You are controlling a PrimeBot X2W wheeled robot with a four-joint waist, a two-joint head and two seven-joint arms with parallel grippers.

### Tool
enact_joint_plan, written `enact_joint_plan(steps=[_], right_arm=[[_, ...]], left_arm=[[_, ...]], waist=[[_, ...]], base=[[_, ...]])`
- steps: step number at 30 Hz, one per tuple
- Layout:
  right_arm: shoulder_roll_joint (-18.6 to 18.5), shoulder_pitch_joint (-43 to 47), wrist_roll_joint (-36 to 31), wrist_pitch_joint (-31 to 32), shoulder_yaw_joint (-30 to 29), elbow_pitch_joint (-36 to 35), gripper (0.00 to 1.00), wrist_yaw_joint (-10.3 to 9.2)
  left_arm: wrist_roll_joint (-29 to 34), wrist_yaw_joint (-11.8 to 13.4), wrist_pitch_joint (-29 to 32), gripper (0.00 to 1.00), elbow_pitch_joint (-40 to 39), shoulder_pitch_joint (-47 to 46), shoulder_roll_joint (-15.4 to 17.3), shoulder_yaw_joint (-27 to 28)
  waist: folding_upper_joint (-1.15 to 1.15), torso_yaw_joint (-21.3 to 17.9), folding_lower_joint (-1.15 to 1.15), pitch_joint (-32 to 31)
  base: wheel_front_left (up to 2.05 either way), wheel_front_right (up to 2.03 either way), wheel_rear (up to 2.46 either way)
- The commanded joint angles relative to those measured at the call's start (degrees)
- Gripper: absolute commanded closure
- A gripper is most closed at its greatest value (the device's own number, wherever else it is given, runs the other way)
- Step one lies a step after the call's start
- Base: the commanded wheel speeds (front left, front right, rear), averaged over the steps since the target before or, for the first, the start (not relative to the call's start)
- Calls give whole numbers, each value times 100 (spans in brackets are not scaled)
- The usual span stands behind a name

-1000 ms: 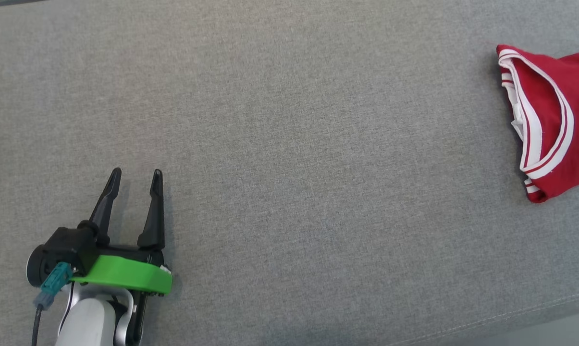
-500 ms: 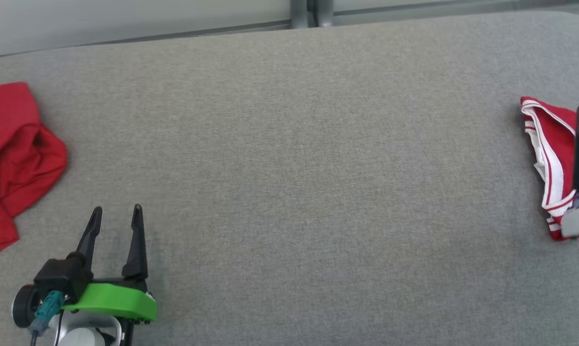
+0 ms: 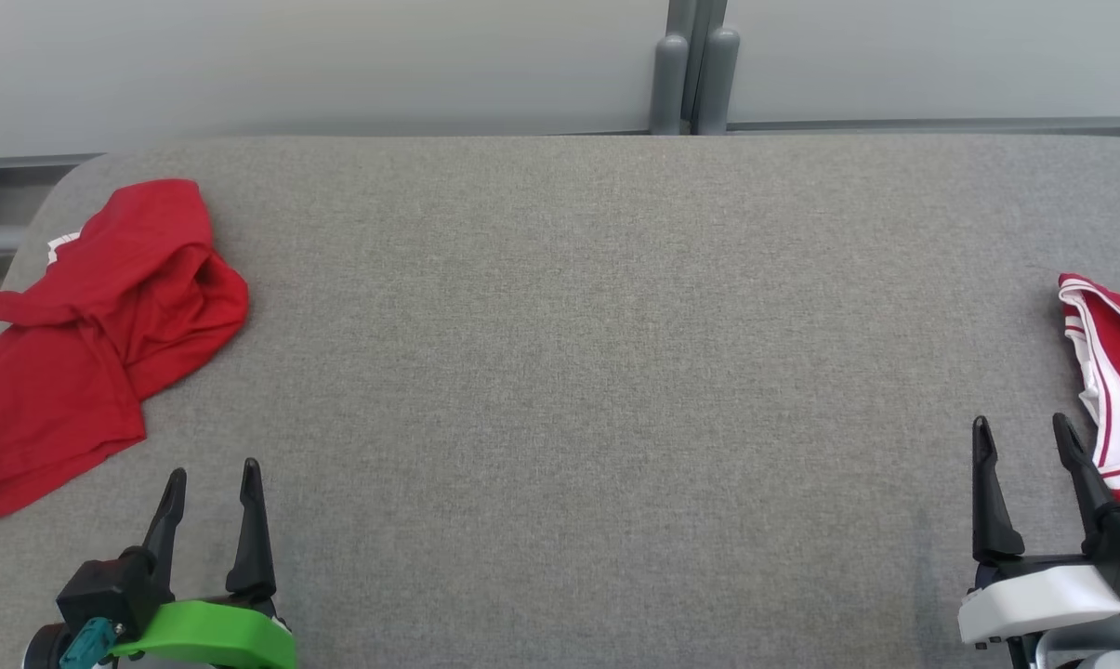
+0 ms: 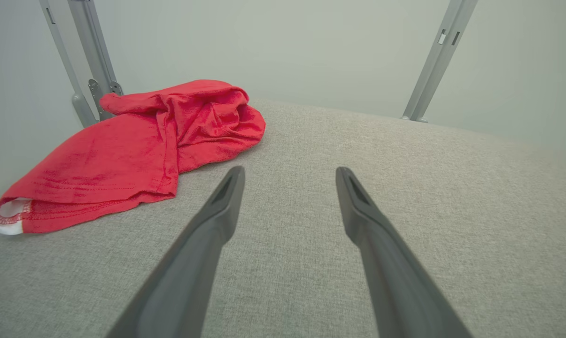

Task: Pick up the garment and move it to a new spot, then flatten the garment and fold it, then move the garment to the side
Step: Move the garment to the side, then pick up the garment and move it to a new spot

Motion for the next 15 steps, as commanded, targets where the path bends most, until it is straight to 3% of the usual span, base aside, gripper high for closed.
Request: enact_joint_plan(steps=[1,15], right_arm=[[11,55,-21,-22,14,-30,0,-7],[83,290,-72,-25,-7,32,0,-7]], left_arm=[[58,-22,-26,0,7,78,-13,48],[181,-95,-26,0,15,210,-168,169]], waist=[[36,9,0,-97],[36,-116,0,-367]], base=[[0,0,0],[0,0,0]])
